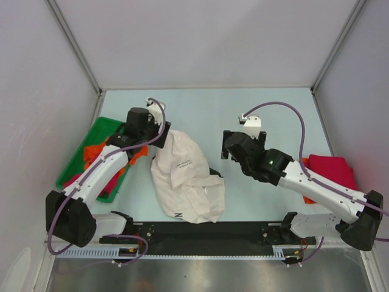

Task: Fold and stack the t-shirts
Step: Move the tshirt to the center of the board

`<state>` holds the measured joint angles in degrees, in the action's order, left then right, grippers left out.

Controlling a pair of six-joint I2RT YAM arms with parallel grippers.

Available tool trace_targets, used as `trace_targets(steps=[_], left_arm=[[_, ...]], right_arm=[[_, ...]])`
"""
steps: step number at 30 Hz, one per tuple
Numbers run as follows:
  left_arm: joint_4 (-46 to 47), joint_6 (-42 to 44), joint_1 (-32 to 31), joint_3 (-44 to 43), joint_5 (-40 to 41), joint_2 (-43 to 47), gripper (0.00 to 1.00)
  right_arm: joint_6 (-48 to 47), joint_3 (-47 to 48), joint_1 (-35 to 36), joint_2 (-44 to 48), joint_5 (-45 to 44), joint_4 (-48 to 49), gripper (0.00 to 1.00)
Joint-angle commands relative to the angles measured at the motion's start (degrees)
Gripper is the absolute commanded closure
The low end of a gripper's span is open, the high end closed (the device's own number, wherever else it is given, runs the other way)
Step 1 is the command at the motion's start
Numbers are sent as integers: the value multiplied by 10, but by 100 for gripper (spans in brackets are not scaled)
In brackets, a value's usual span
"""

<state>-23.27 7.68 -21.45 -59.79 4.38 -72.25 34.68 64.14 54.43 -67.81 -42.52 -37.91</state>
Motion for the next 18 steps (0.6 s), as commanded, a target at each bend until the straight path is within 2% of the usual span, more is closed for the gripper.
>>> trace_targets(steps=[1,4,8,11,13,15,18], left_arm=[[9,-7,34,35,1,-18,14],[9,-2,49,44,-7,-57,28],[4,-2,62,36,-20,-104,33],[1,-6,69,28,-25,-141,40],[-5,-7,74,14,-15,-164,54],[-19,-17,90,-1,-15,-192,65],[-17,-24,109,-9,-10,-203,69]], right_arm=[[13,-7,3,3,-3,20,7],[14,-8,3,-5,7,24,7],[16,-9,4,-10,17,28,7],[16,-9,6,-10,20,25,7],[17,-9,7,-8,19,21,7],[18,-10,7,-5,18,15,7],[18,-15,7,1,16,11,7]])
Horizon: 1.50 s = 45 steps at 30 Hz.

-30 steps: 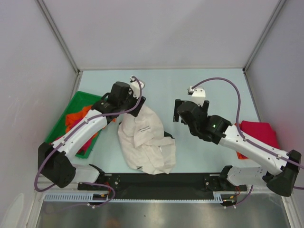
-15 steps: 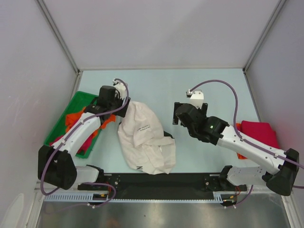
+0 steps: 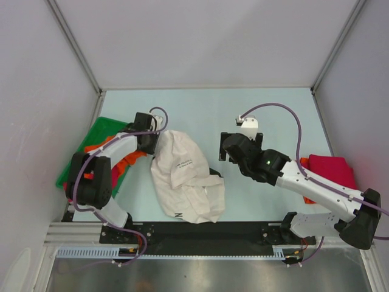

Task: Fold and stack the t-shirts
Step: Move the tshirt to the center of the board

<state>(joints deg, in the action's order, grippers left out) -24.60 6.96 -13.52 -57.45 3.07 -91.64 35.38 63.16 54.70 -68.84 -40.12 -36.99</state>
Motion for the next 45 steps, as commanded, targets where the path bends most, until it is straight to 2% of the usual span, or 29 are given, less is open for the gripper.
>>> trace_targets(steps=[1,14,22,25,27,28,29,32,33,37,45], left_arm=[[-2,-17,33,-34,15,-13,70],[-10,-38,109,-64,98,-59,76],[-20,-51,183,-79,94,-74,75],[-15,-42,184,-73,61,-51,71],[-13,-30,184,-66,13,-9,60],[-12,-26,184,-64,-42,10,55],[-12,-18,183,-59,-65,51,47],[-15,-16,177,-61,-116,117,37],[-20,-17,176,-61,-126,160,36],[-44,-13,170,-56,-163,234,38],[-90,7,161,-15,-150,283,39]], right_arm=[[10,-6,5,12,-8,2,7],[-3,-10,4,-2,-4,14,6],[-7,-8,4,-29,1,17,4],[-21,-3,4,-41,11,23,4],[-31,6,6,-49,29,24,4],[-43,8,8,-54,38,25,5],[-50,13,14,-59,45,25,5],[-64,21,51,-65,50,30,6],[-64,22,59,-67,58,34,6],[-44,21,111,-82,63,46,10],[-20,28,147,-155,95,104,12]])
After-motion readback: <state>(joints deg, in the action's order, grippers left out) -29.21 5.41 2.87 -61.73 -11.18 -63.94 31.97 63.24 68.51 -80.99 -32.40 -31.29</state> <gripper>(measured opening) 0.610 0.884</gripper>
